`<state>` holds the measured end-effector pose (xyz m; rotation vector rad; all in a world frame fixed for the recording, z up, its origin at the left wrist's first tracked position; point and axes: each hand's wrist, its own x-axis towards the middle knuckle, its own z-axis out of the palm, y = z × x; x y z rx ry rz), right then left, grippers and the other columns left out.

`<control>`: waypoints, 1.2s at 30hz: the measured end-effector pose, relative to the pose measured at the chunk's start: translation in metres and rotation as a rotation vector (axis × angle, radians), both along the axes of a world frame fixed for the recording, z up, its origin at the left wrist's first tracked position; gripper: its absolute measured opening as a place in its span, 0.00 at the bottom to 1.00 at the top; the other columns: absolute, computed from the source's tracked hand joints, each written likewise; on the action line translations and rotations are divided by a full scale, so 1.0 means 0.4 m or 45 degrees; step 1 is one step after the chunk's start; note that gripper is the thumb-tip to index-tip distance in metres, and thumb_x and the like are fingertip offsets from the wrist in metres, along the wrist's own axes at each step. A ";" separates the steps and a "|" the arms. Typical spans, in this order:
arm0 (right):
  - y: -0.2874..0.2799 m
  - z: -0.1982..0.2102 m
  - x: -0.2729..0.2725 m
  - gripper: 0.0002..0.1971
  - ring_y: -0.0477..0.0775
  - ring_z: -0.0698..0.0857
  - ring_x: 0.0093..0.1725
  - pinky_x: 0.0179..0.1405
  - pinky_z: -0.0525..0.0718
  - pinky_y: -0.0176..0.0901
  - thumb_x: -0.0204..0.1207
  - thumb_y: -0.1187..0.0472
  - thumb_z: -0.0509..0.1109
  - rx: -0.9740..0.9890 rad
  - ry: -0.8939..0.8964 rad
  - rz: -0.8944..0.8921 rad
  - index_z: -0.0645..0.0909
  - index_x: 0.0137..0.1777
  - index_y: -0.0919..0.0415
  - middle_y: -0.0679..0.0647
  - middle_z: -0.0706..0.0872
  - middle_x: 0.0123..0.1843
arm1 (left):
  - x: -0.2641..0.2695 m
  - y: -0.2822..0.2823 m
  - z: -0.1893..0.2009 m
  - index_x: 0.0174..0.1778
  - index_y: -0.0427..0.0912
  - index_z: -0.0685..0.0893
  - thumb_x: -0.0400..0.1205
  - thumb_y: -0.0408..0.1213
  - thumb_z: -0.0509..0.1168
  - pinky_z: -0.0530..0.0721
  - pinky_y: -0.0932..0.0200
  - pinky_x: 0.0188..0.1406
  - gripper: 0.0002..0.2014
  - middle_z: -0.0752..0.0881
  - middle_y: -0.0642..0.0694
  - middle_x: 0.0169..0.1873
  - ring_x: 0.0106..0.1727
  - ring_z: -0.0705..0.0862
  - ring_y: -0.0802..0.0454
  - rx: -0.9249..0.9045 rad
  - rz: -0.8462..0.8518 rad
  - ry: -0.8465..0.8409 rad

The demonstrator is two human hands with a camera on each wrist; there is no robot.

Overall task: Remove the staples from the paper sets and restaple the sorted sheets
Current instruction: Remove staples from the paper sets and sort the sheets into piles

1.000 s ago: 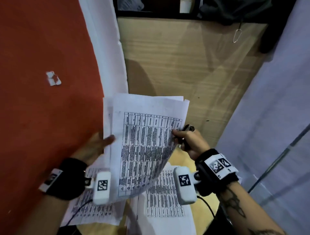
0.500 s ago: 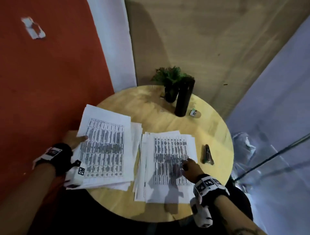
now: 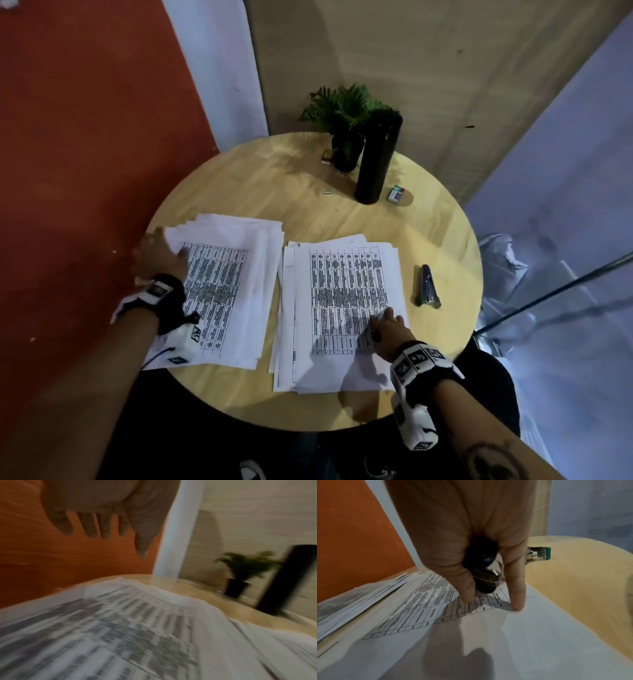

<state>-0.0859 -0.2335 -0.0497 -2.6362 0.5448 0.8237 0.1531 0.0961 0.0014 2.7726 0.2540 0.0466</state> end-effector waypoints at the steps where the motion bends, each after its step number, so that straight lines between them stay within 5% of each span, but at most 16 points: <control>1: 0.001 -0.005 -0.002 0.18 0.70 0.63 0.72 0.65 0.72 0.57 0.81 0.63 0.54 -0.002 -0.009 -0.003 0.68 0.70 0.61 0.68 0.57 0.75 | -0.023 -0.056 -0.009 0.75 0.34 0.69 0.79 0.41 0.68 0.66 0.37 0.71 0.30 0.69 0.30 0.74 0.75 0.66 0.32 -0.018 -0.124 -0.042; 6: 0.002 -0.002 0.004 0.19 0.72 0.60 0.75 0.68 0.70 0.58 0.81 0.63 0.53 0.014 0.014 -0.003 0.67 0.71 0.61 0.70 0.53 0.79 | -0.174 -0.345 -0.086 0.78 0.39 0.67 0.78 0.43 0.70 0.64 0.47 0.76 0.33 0.68 0.37 0.77 0.78 0.64 0.40 -0.225 -0.631 0.267; 9: -0.001 -0.004 0.005 0.18 0.73 0.58 0.77 0.69 0.70 0.59 0.81 0.63 0.53 0.037 0.017 -0.013 0.69 0.70 0.60 0.70 0.52 0.80 | -0.229 -0.446 -0.119 0.83 0.41 0.51 0.75 0.51 0.72 0.56 0.44 0.81 0.47 0.55 0.37 0.82 0.82 0.54 0.39 -0.066 -0.649 0.528; 13: -0.004 -0.005 0.008 0.20 0.74 0.55 0.78 0.71 0.68 0.62 0.82 0.65 0.51 0.034 0.043 -0.015 0.66 0.74 0.60 0.70 0.50 0.81 | -0.266 -0.518 -0.129 0.83 0.43 0.41 0.70 0.49 0.77 0.57 0.38 0.78 0.58 0.49 0.34 0.82 0.82 0.50 0.34 -0.083 -0.455 0.701; 18: -0.005 -0.005 0.008 0.21 0.74 0.54 0.78 0.72 0.67 0.62 0.81 0.66 0.52 0.044 0.049 -0.014 0.65 0.75 0.60 0.70 0.48 0.81 | -0.225 -0.509 -0.117 0.82 0.39 0.52 0.70 0.47 0.78 0.70 0.42 0.73 0.52 0.63 0.34 0.78 0.78 0.64 0.36 -0.287 -0.248 0.616; 21: -0.004 -0.004 0.006 0.21 0.74 0.55 0.78 0.72 0.67 0.63 0.82 0.63 0.53 0.048 0.043 -0.008 0.64 0.75 0.60 0.70 0.49 0.81 | -0.187 -0.475 -0.125 0.74 0.34 0.69 0.73 0.48 0.73 0.78 0.45 0.67 0.37 0.76 0.34 0.71 0.67 0.79 0.37 -0.560 -0.048 0.698; 23: -0.006 -0.005 0.004 0.20 0.73 0.56 0.78 0.71 0.68 0.62 0.82 0.63 0.53 0.054 0.035 -0.014 0.65 0.74 0.60 0.69 0.51 0.80 | -0.173 -0.452 -0.129 0.72 0.33 0.74 0.79 0.47 0.68 0.75 0.48 0.70 0.29 0.77 0.36 0.71 0.69 0.78 0.38 -0.525 -0.081 0.773; 31: -0.005 -0.003 0.002 0.20 0.72 0.56 0.77 0.70 0.70 0.61 0.82 0.64 0.52 0.054 0.058 0.007 0.65 0.73 0.61 0.69 0.51 0.80 | -0.170 -0.440 -0.142 0.77 0.30 0.67 0.72 0.45 0.77 0.72 0.54 0.71 0.42 0.71 0.35 0.76 0.75 0.72 0.39 -0.469 -0.260 0.913; 34: -0.014 0.006 -0.001 0.19 0.70 0.61 0.76 0.69 0.70 0.59 0.81 0.63 0.53 0.064 0.064 0.035 0.67 0.72 0.61 0.68 0.56 0.78 | -0.182 -0.436 -0.147 0.64 0.27 0.79 0.70 0.44 0.79 0.76 0.53 0.65 0.32 0.82 0.33 0.64 0.65 0.80 0.39 -0.486 -0.303 0.783; 36: -0.032 0.025 0.002 0.19 0.68 0.68 0.73 0.67 0.73 0.54 0.81 0.64 0.55 0.121 0.009 0.011 0.67 0.72 0.60 0.67 0.59 0.76 | -0.203 -0.428 -0.139 0.37 0.34 0.82 0.70 0.41 0.79 0.77 0.57 0.49 0.15 0.85 0.40 0.40 0.49 0.81 0.45 -0.567 -0.355 0.638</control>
